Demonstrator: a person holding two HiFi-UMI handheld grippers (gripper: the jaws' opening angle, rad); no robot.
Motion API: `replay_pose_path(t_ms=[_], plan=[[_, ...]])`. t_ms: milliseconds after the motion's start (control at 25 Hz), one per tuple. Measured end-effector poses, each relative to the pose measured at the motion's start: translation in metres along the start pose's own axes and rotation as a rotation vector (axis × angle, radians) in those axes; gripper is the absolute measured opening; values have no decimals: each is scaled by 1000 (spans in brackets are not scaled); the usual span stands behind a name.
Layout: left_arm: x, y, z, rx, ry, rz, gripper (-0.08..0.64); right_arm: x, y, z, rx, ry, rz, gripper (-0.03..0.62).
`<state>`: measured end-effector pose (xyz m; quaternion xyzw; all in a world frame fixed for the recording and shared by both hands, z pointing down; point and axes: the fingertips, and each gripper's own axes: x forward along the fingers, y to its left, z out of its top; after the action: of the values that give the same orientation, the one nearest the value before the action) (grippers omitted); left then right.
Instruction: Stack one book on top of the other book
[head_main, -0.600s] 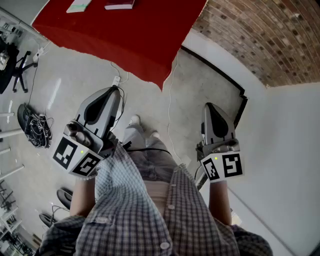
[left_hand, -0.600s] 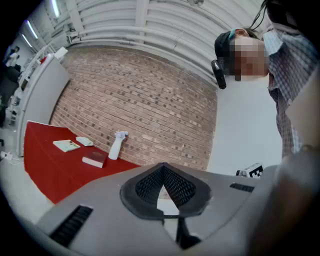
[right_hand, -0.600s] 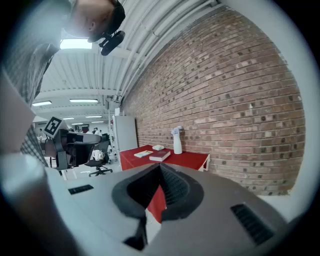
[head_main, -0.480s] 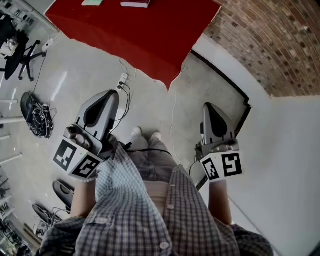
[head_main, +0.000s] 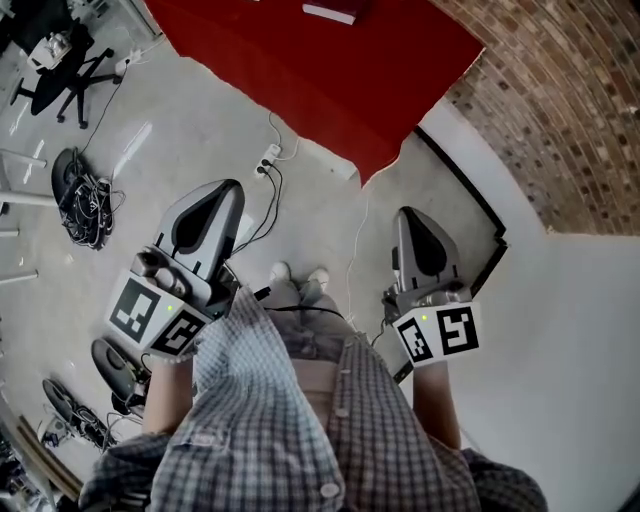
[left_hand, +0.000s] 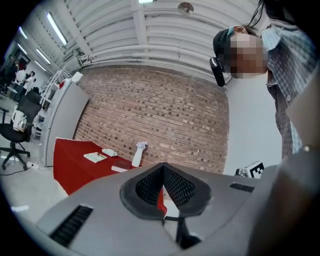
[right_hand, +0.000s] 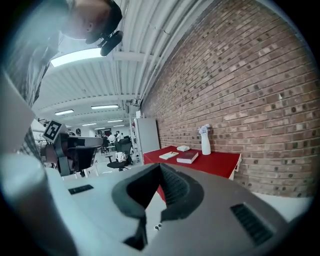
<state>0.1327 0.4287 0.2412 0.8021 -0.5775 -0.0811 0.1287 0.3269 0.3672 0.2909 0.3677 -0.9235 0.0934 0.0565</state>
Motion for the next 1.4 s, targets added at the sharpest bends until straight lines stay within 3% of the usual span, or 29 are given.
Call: replay_pose_path(t_ms=[400,1000,1400], plan=[[-17,36,14,-9,-46,13,8,25,27,10,-44,14,-19,8],[-74,82,30,42,-99,63,8,63,90,10,-82,-5,26,8],[-67,100,36,33,-126,101,8,93,89,16,-99,6,74,7]])
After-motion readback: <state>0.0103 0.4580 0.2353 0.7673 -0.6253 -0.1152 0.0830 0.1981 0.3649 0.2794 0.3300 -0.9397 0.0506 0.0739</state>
